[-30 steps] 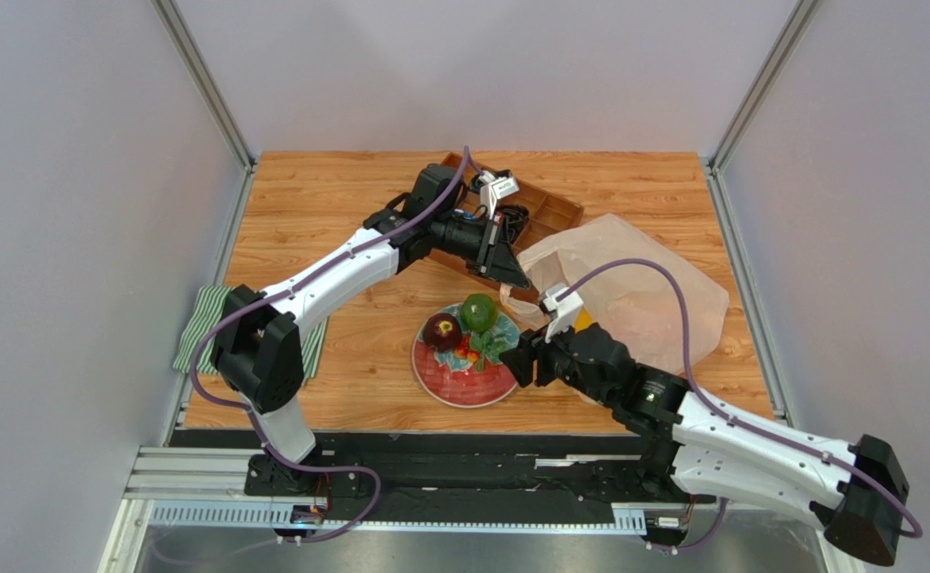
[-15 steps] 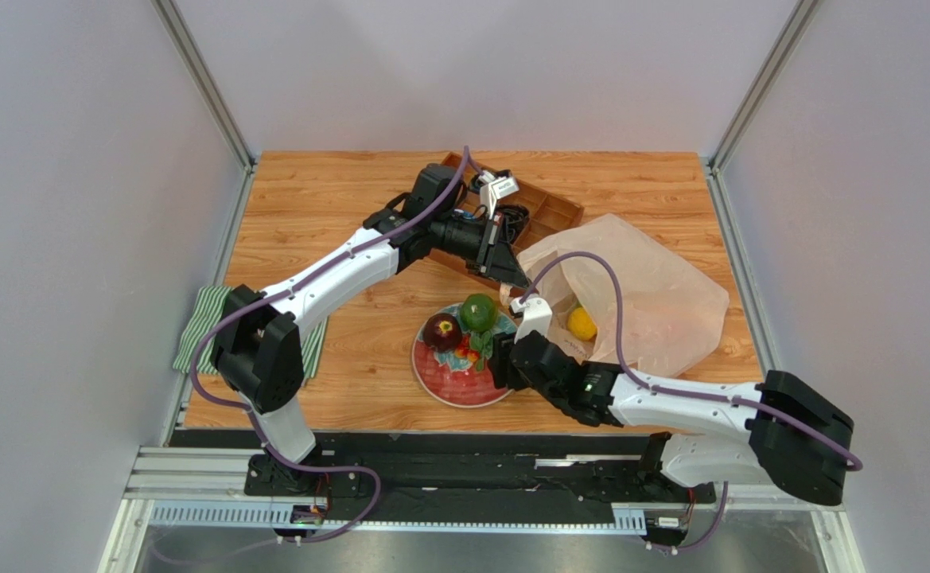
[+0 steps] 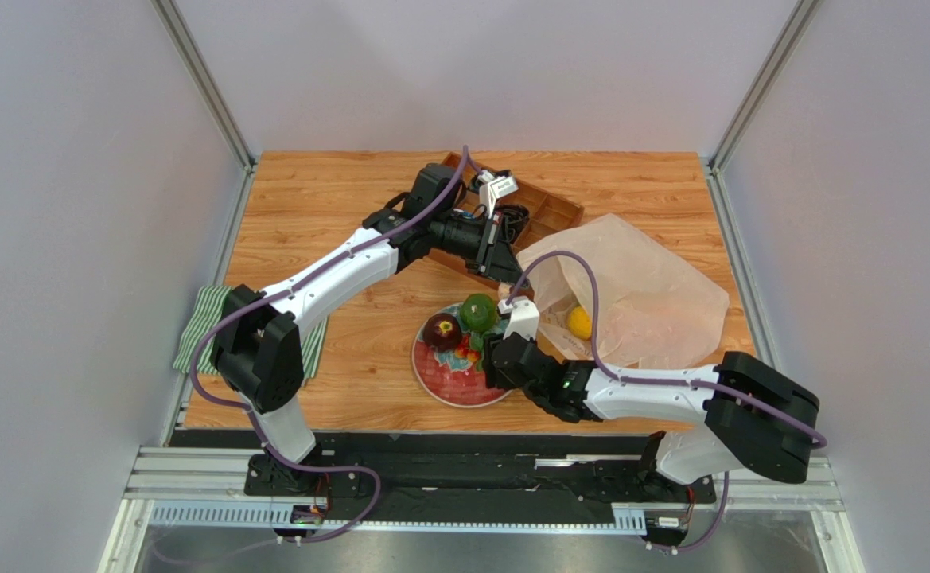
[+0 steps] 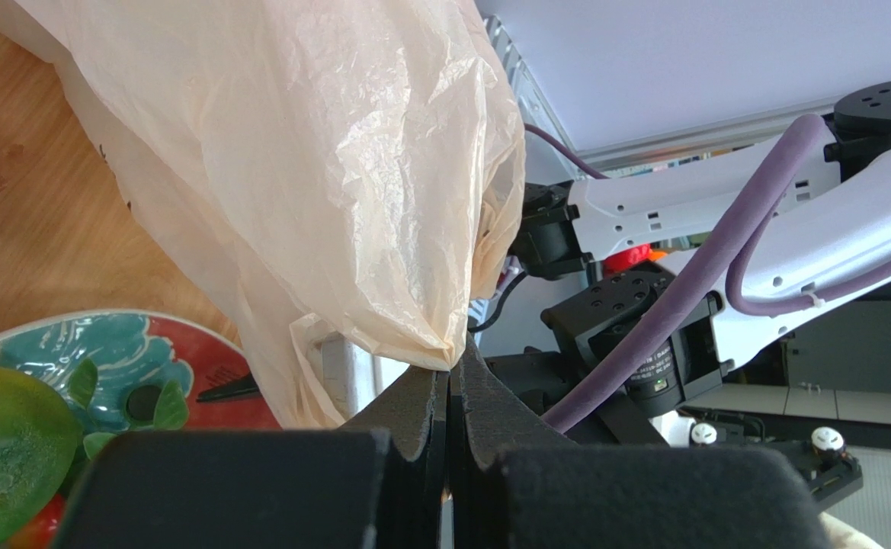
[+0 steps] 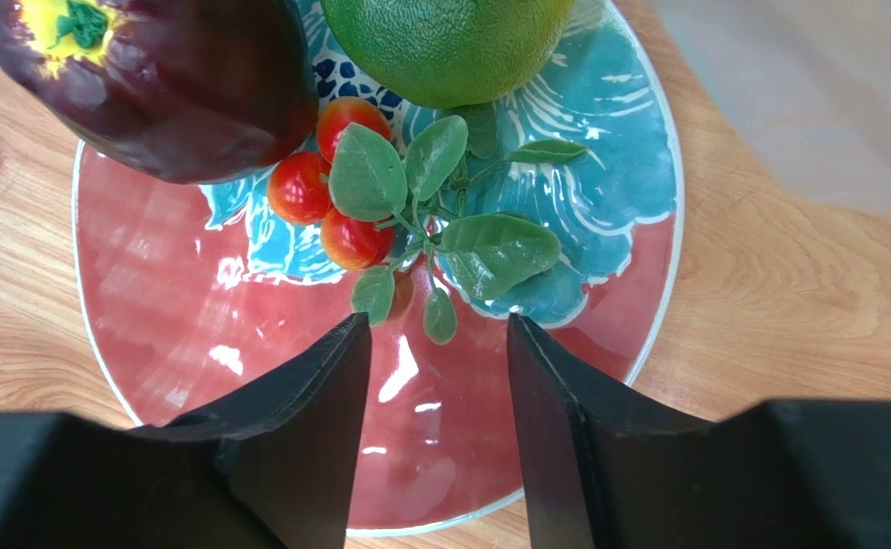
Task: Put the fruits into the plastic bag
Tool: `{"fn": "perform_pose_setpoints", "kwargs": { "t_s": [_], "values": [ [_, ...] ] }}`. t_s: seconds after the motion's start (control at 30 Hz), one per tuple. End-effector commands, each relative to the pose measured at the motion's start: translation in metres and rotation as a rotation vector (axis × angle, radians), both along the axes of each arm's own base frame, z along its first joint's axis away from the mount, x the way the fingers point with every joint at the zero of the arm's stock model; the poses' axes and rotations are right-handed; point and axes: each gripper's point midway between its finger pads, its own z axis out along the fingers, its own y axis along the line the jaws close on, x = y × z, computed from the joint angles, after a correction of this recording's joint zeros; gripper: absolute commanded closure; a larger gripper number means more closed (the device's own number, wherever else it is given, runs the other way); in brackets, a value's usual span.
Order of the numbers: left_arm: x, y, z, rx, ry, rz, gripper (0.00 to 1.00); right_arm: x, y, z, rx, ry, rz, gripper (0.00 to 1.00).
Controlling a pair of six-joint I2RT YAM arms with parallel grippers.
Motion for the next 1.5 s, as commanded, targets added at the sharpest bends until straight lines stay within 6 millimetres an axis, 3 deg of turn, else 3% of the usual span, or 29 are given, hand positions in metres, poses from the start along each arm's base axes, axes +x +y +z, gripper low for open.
{"fn": "perform_pose_setpoints", "kwargs": {
  "t_s": [0.0,0.3,0.5,0.7,0.9,1.27,1.4,1.47],
  "values": [
    [-0.003,0.003,0.043,-0.076,-0.109,-0.012,1.0,0.015,0.018,0.021,0.071,-0.05,-0.043,0.5],
    [-0.003,0.003,0.045,-0.078,-0.111,-0.011,1.0,0.017,0.023,0.007,0.032,-0.029,-0.042,0.58],
    [-0.003,0.004,0.045,-0.079,-0.113,-0.01,1.0,0.02,0.026,0.004,0.011,-0.027,-0.046,0.68],
    [-0.003,0.004,0.046,-0.08,-0.113,-0.008,1.0,0.022,0.022,0.002,-0.024,-0.027,-0.063,1.0],
    [-0.003,0.004,0.045,-0.077,-0.109,-0.009,1.0,0.017,0.015,0.005,-0.055,-0.043,-0.01,1.0],
    [0.0,0.005,0.044,-0.076,-0.111,-0.002,1.0,-0.006,0.008,0.076,0.042,-0.253,0.11,1.0],
    [0.002,0.005,0.041,-0.071,-0.105,0.002,1.0,-0.018,0.003,0.11,0.077,-0.322,0.15,1.0],
    [0.001,0.005,0.041,-0.071,-0.104,0.001,1.0,-0.016,-0.007,0.139,0.132,-0.372,0.119,1.0]
  ]
}}
